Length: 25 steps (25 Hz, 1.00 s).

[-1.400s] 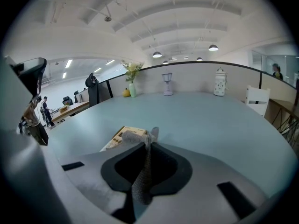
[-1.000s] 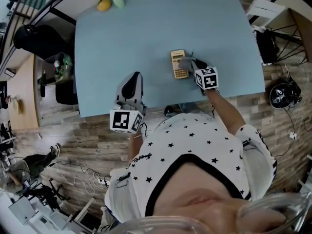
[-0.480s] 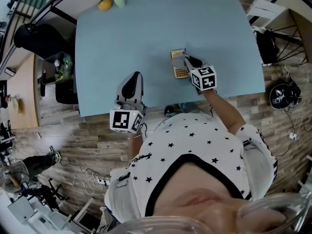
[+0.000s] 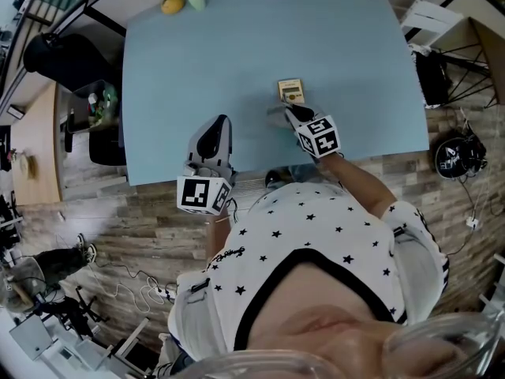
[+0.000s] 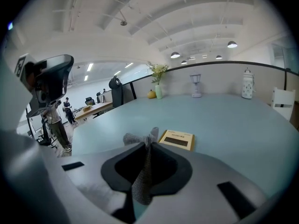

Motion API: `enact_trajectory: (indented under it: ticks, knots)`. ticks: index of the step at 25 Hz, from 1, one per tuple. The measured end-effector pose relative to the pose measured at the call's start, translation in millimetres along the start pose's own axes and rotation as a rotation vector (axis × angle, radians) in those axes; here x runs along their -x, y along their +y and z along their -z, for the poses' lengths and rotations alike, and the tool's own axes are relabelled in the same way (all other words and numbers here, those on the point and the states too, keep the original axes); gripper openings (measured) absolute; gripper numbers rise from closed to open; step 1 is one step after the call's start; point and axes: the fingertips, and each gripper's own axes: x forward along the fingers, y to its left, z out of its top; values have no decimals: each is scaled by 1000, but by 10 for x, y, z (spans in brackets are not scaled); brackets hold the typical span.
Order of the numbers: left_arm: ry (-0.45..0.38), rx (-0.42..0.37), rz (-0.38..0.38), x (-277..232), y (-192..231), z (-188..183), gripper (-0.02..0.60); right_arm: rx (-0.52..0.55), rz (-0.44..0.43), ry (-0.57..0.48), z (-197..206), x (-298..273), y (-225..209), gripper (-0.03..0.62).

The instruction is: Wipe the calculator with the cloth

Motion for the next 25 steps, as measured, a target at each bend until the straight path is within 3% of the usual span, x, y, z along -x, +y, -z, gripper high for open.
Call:
enact_trajectory:
  ticks: [10, 25]
  knots:
    - [7, 3, 7, 23, -4, 13, 31, 9, 25, 34, 154, 8, -49, 32]
    - [7, 2, 83, -146, -130, 23, 31, -73, 212, 10, 250, 383, -721, 32]
